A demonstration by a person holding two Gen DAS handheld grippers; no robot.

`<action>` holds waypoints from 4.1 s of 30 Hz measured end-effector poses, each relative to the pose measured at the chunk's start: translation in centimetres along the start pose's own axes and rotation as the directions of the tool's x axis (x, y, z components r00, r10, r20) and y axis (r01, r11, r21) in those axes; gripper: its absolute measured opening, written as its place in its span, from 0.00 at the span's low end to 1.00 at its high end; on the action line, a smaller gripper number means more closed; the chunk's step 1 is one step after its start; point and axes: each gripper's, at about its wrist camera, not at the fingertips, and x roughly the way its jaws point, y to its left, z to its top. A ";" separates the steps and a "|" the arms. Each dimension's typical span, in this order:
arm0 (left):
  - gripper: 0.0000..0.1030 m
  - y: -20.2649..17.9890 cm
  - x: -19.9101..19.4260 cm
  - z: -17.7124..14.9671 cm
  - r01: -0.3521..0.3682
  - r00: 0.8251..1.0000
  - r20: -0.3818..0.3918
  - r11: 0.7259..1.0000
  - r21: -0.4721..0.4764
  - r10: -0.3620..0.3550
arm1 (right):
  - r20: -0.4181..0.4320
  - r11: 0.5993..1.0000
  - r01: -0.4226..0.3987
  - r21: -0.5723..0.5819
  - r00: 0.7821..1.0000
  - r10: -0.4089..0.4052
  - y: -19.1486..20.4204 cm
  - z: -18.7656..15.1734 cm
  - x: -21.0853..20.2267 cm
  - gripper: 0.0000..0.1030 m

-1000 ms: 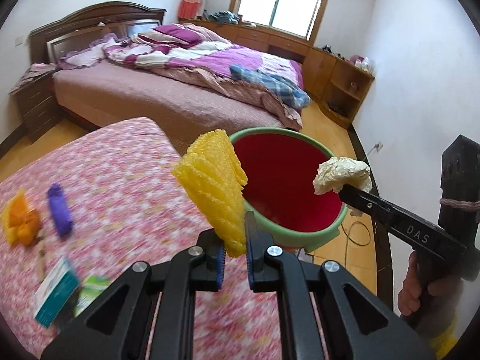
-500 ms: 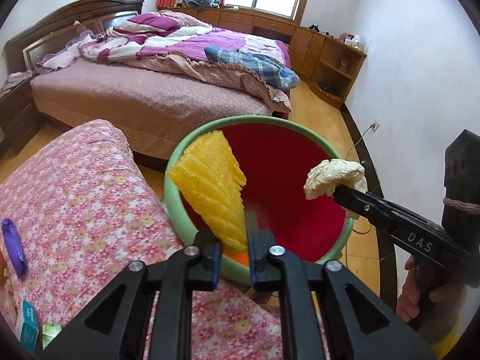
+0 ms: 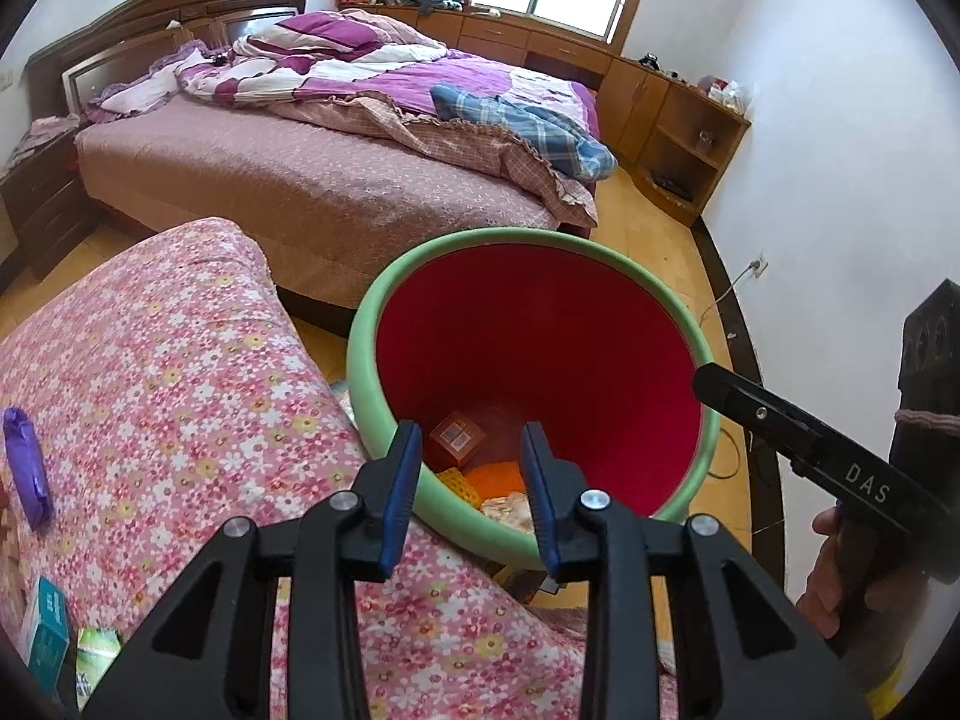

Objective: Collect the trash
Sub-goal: 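Move both open grippers back to the items on the bed, then close left gripper on the white medicine box, then close right gripper on the green paper packet while left gripper holds the medicine box, then lift the medicine box and green packet and carry them toward the red bucket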

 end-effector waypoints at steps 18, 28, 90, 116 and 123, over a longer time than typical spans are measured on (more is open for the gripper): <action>0.33 4.2 -7.8 -3.4 -0.082 0.993 0.073 0.991 -0.107 0.090 | 0.011 0.996 -0.082 -0.042 0.997 0.082 5.5 -2.2 -2.9 0.60; 0.43 8.7 -11.8 -6.1 -0.139 0.982 0.098 0.974 -0.181 0.159 | -0.035 0.991 -0.108 -0.085 0.994 0.105 9.1 -4.7 -2.7 0.66; 0.56 25.6 -18.2 -15.9 -0.306 0.925 0.024 0.780 -0.545 0.380 | -0.391 0.932 -0.289 -0.219 0.901 0.187 24.8 -13.6 6.7 0.73; 0.56 23.9 -18.3 -17.2 -0.262 0.937 0.052 0.796 -0.546 0.344 | -0.372 0.930 -0.281 -0.238 0.911 0.180 26.4 -15.3 8.6 0.51; 0.56 21.9 -19.5 -16.9 -0.245 0.938 0.082 0.813 -0.529 0.336 | -0.300 0.932 -0.289 -0.220 0.929 0.218 25.2 -13.7 5.0 0.51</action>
